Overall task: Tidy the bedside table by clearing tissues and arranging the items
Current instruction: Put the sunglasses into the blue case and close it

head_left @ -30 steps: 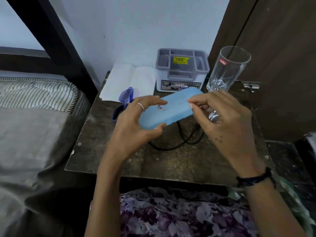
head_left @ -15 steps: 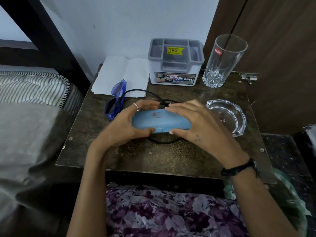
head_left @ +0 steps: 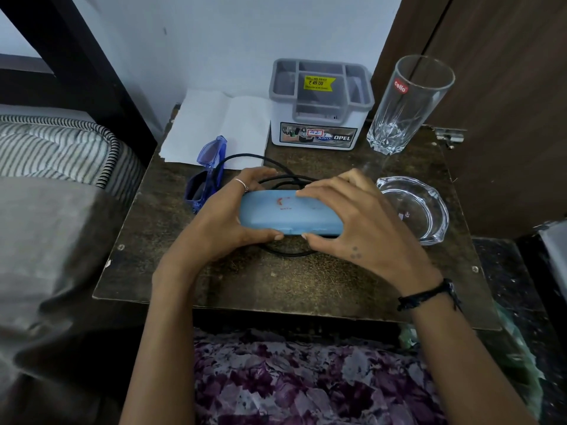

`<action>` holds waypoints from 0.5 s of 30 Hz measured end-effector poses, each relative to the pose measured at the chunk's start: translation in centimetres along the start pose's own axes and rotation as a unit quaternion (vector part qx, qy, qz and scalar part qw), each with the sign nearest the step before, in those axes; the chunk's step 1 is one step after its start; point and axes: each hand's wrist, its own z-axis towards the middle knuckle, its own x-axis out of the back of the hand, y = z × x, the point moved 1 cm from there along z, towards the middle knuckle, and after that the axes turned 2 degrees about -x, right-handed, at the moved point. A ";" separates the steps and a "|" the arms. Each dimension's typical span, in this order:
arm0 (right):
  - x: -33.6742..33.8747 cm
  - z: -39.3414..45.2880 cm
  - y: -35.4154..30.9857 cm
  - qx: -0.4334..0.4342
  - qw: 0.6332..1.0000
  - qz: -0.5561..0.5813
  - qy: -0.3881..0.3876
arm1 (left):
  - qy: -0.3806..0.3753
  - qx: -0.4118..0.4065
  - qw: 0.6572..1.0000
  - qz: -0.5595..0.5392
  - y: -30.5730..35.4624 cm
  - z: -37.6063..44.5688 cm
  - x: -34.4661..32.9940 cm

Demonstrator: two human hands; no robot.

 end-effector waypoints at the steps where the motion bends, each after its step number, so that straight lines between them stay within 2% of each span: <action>1: 0.0 0.0 0.0 0.004 1.000 -0.004 0.005 | 0.003 -0.002 1.000 -0.006 0.0 0.0 0.0; 10: 0.1 0.3 -0.1 0.009 0.995 0.043 0.089 | 0.057 -0.002 0.998 0.008 -0.9 0.0 0.0; 12: 0.3 0.5 0.1 0.011 0.994 0.064 0.083 | 0.052 -0.005 0.999 -0.012 -1.0 -0.1 0.0; 15: 0.2 0.4 0.4 0.003 0.996 0.080 0.029 | 0.007 0.003 0.997 -0.076 -1.0 0.0 -0.1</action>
